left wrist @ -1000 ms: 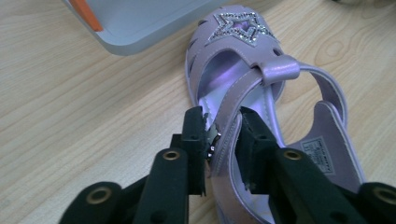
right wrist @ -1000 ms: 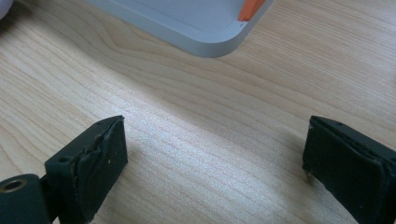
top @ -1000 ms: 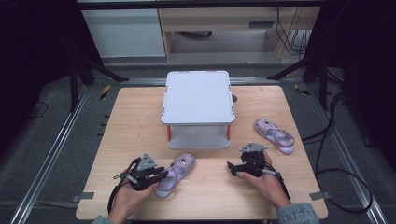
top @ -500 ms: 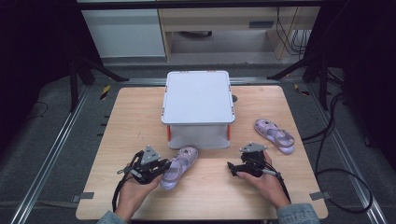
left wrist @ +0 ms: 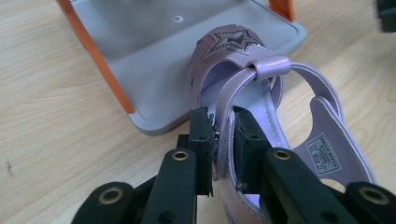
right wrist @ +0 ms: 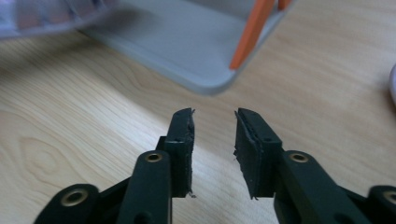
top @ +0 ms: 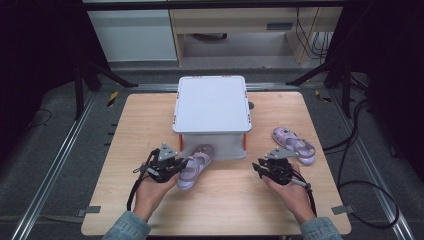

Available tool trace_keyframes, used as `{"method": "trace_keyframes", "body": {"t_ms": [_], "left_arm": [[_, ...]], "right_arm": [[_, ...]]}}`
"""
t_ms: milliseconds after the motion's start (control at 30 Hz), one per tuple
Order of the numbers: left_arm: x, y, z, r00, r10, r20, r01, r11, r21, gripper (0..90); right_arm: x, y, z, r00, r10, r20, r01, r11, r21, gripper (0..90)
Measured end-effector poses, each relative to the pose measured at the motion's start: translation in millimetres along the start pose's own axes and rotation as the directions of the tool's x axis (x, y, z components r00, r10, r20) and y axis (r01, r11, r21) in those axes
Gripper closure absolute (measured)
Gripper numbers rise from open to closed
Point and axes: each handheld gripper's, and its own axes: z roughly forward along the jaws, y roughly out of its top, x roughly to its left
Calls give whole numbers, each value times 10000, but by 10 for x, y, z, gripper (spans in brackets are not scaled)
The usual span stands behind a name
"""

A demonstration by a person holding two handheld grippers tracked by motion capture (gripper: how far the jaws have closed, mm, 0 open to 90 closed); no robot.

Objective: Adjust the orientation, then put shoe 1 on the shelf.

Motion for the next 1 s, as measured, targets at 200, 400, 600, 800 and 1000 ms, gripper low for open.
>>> {"method": "trace_keyframes", "body": {"t_ms": [200,400,600,800,1000], "left_arm": [[51,52,41,9997,-101,-222,98,9999,-137,791],[73,109,71,9993,-198,-325,188,9994,-293,796],[70,162,110,9987,-268,-427,251,9989,-394,798],[56,168,174,9984,-195,-528,174,9990,-401,799],[62,164,195,9980,-279,-575,253,9987,-449,801]], "right_arm": [[-44,272,-205,9998,-95,-166,89,9993,-366,781],[-58,423,-293,9997,-193,-165,184,9982,-571,798],[-41,642,-436,9992,-292,-262,266,9951,-952,819],[3,907,-529,9980,-400,-496,333,9911,-1288,849],[52,1038,-537,9969,-506,-599,414,9884,-1458,856]]}}
